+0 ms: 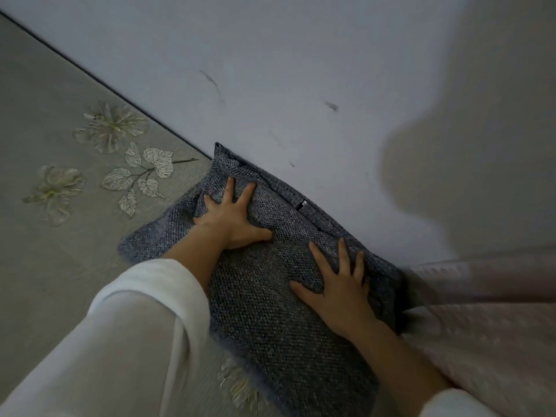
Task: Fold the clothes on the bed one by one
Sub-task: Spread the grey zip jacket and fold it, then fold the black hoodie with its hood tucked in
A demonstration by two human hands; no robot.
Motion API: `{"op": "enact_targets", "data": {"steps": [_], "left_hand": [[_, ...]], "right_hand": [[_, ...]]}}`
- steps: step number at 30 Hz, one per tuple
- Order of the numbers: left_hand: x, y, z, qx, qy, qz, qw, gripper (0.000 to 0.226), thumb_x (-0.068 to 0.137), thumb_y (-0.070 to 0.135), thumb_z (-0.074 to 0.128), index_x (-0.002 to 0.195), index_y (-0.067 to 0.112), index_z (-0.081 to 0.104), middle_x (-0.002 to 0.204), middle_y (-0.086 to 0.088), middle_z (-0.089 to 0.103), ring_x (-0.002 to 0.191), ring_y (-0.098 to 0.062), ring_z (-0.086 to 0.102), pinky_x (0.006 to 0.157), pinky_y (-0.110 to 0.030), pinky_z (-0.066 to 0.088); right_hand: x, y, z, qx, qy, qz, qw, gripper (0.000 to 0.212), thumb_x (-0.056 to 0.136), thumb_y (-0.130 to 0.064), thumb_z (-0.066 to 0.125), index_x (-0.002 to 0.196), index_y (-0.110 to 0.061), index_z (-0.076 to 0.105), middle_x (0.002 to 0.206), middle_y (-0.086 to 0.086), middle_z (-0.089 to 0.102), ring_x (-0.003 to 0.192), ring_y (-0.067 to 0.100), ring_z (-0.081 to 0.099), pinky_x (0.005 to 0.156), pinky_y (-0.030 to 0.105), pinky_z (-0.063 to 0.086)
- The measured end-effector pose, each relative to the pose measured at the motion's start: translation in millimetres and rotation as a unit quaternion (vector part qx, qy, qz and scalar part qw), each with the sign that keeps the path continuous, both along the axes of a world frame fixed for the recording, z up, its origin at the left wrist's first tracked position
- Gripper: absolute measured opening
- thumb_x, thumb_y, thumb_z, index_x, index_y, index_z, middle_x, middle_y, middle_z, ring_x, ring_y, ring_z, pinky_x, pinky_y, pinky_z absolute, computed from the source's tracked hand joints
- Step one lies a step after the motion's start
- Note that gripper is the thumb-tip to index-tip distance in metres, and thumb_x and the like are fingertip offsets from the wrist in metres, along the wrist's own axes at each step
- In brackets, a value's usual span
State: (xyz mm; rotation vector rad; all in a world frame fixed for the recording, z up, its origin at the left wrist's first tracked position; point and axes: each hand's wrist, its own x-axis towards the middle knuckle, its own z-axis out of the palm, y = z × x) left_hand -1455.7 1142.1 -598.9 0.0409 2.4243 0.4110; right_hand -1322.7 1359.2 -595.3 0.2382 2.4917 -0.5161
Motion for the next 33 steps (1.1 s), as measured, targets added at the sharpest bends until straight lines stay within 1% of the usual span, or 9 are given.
{"op": "enact_targets", "data": {"steps": [5,10,12,15,18,21,24,27,33], "left_hand": [[18,0,0,0.006,0.059,-0.003,0.998,0.101,0.071,0.079,0.050,0.145,0.051,-0.013,0.156,0.011,-0.025,0.144,-0.039,-0.016,0.106,-0.072,0.005],[85,-22,8,0.055,0.202,-0.024,0.978,0.068,0.092,0.065,0.023,0.151,0.039,0.001,0.160,0.008,-0.013,0.146,-0.017,-0.016,0.116,-0.040,-0.008],[118,-34,14,0.072,0.221,-0.010,0.973,0.062,0.096,0.060,0.018,0.152,0.036,0.006,0.161,0.008,-0.007,0.146,-0.013,-0.014,0.114,-0.032,-0.013],[170,-56,22,0.099,0.230,0.054,0.967,0.060,0.096,0.058,0.013,0.152,0.037,0.006,0.159,0.012,-0.010,0.144,-0.008,-0.020,0.113,-0.028,-0.017],[220,-93,21,0.110,0.224,0.202,0.947,0.057,0.099,0.049,0.023,0.152,0.033,0.009,0.160,0.008,-0.008,0.146,-0.012,-0.014,0.116,-0.032,-0.006],[272,-148,17,0.105,0.210,0.366,0.900,0.054,0.102,0.034,0.032,0.152,0.020,0.017,0.161,-0.004,0.005,0.148,-0.017,-0.002,0.116,-0.029,0.000],[329,-208,9,0.067,0.188,0.417,0.887,0.052,0.102,0.028,0.034,0.151,0.014,0.021,0.161,-0.009,0.008,0.148,-0.021,0.001,0.116,-0.030,0.003],[381,-267,-9,0.023,0.165,0.455,0.875,0.052,0.102,0.027,0.036,0.150,0.013,0.023,0.160,-0.011,0.008,0.148,-0.024,0.003,0.117,-0.034,0.006],[432,-375,-49,-0.056,0.162,0.531,0.830,0.055,0.101,0.033,0.033,0.151,0.013,0.021,0.160,-0.014,0.005,0.148,-0.027,-0.003,0.120,-0.040,0.003]], "right_hand": [[0,1,-1,0.003,-0.004,0.008,1.000,0.087,0.054,-0.099,0.017,0.127,-0.071,-0.021,0.152,-0.013,-0.033,0.138,0.032,-0.032,0.110,0.065,-0.003],[17,-6,10,0.039,0.031,-0.009,0.999,0.084,0.071,-0.088,0.027,0.143,-0.057,-0.006,0.157,-0.011,-0.022,0.144,0.028,-0.021,0.113,0.058,-0.001],[26,-22,15,0.049,0.078,-0.033,0.995,0.078,0.085,-0.072,0.036,0.150,-0.041,0.007,0.161,-0.004,-0.010,0.146,0.025,-0.013,0.115,0.054,0.000],[36,-71,31,-0.001,0.186,-0.033,0.982,0.056,0.098,-0.033,0.044,0.149,-0.017,0.026,0.161,0.002,0.011,0.147,0.019,0.002,0.118,0.047,0.005],[47,-136,50,-0.084,0.226,0.034,0.970,0.054,0.097,-0.025,0.047,0.146,-0.014,0.030,0.159,0.001,0.015,0.147,0.016,0.005,0.117,0.039,0.004],[68,-198,56,-0.108,0.208,0.157,0.959,0.061,0.094,-0.028,0.052,0.148,-0.013,0.026,0.160,0.001,0.012,0.147,0.017,0.004,0.118,0.039,0.006],[101,-251,45,-0.085,0.146,0.291,0.942,0.067,0.094,-0.033,0.050,0.150,-0.014,0.020,0.161,0.000,0.008,0.147,0.015,0.001,0.119,0.036,0.003],[128,-299,23,-0.076,0.077,0.360,0.927,0.070,0.093,-0.037,0.049,0.151,-0.018,0.014,0.161,-0.004,0.004,0.147,0.012,-0.002,0.118,0.035,0.002],[138,-388,-23,-0.058,0.067,0.451,0.888,0.077,0.090,-0.043,0.053,0.151,-0.018,0.014,0.160,-0.001,0.011,0.147,0.015,0.005,0.116,0.034,0.005]]}}
